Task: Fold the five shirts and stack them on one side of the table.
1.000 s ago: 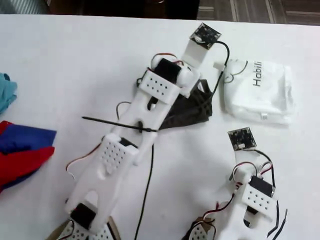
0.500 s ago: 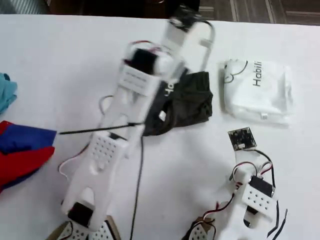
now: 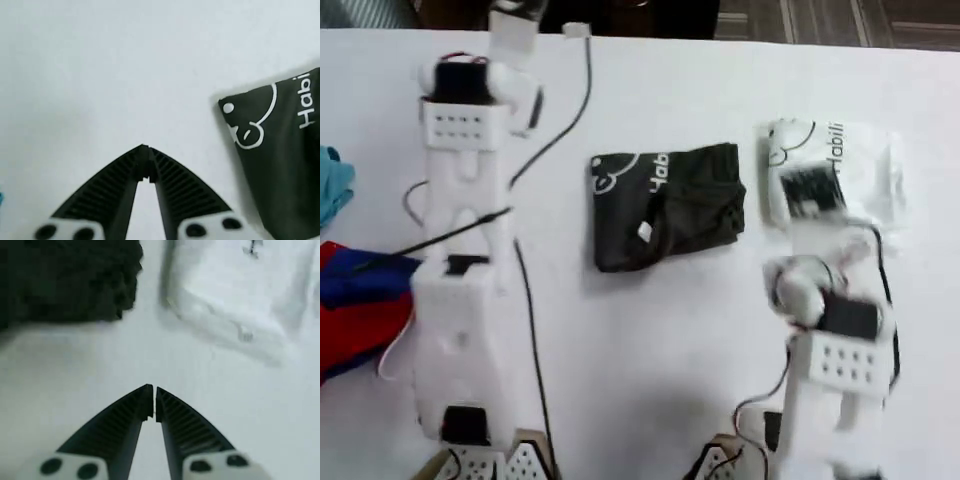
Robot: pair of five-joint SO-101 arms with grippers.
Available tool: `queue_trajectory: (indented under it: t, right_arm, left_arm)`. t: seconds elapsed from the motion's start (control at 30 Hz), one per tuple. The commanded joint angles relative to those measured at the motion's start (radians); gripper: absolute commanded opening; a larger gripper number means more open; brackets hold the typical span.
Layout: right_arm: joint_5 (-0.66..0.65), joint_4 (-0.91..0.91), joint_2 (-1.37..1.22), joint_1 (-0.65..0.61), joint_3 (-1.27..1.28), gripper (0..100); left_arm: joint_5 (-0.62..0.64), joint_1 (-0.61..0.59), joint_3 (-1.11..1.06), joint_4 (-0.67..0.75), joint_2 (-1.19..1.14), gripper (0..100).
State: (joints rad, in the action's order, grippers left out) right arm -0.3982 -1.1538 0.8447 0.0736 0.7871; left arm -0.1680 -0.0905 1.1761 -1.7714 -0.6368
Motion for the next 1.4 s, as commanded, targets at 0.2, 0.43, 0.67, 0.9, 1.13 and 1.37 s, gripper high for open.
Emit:
queue_trajectory:
  t: [0.2,0.43,0.67,0.9,1.13,1.37]
  right_arm:
    - [0.091,-0.101,-0.694,-0.265,-0.672,2.0]
    - [0.095,-0.142,-1.075,-0.369,-1.068,2.0]
    - [0.091,-0.216,-1.385,-0.437,-1.312,2.0]
    - [0.087,-0.32,-1.535,-0.432,-1.496,2.0]
    - [0.087,-0.326,-1.581,-0.435,-1.603,2.0]
    - [0.086,-0.329,-1.633,-0.467,-1.656,2.0]
  left_arm:
    - [-0.011,-0.371,-1.02,0.241,0.732,3]
    - [-0.069,-0.624,-1.808,0.552,1.085,3]
    - [-0.072,-0.675,-2.195,0.833,1.238,3]
    - [-0.072,-0.671,-2.325,0.95,1.24,3]
    - [-0.069,-0.671,-2.387,1.028,1.241,3]
    - [-0.068,-0.637,-2.393,1.026,1.241,3]
